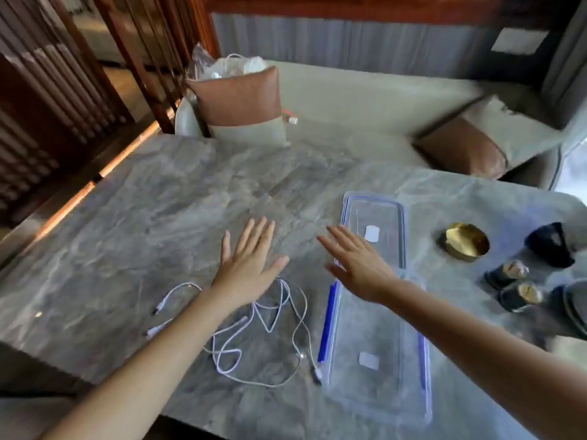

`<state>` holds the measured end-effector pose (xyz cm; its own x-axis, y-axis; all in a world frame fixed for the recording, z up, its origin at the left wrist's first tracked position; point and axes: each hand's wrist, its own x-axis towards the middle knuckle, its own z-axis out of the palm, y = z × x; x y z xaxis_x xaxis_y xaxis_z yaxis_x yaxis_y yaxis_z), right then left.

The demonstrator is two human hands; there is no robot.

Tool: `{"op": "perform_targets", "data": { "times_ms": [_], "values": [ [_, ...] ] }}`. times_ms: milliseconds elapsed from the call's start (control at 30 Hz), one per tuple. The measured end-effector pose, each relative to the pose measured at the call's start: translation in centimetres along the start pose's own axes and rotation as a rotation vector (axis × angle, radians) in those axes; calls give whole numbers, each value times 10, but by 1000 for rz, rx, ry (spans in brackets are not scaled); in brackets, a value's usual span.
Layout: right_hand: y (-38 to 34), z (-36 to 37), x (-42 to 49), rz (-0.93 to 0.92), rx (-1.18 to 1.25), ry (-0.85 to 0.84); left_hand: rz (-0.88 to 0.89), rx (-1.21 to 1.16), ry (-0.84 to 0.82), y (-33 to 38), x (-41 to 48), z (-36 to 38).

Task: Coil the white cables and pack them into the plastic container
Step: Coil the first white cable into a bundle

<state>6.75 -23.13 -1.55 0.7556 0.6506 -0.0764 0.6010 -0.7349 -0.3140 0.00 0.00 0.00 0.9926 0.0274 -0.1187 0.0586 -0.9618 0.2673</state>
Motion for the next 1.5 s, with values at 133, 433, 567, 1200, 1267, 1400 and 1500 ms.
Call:
{"op": "perform_targets", "data": {
  "times_ms": [133, 433, 567, 1200, 1267, 1400, 1500],
  "values": [
    [-11, 25, -6, -31, 40, -214, -103, -232, -60, 4, -21, 42],
    [-46, 42, -17, -99, 212, -167, -255, -865, -120, 48, -71, 90],
    [-52, 38, -12, -82, 314, -154, -173, -726, -7, 53, -77, 70],
    [-56, 14, -7, -47, 488, -196, -298, -1339, 862, -16, -91, -67],
    [-57, 13, -7, -115, 286, -190, -290, -1454, 948, -18, -87, -78],
    [-55, 17, -13, -128, 199, -225, -192, -1442, 868, -45, -84, -108],
    [-56, 15, -13, -106, 413, -265, -183, -1292, 735, -48, -83, -115]
  ]
}}
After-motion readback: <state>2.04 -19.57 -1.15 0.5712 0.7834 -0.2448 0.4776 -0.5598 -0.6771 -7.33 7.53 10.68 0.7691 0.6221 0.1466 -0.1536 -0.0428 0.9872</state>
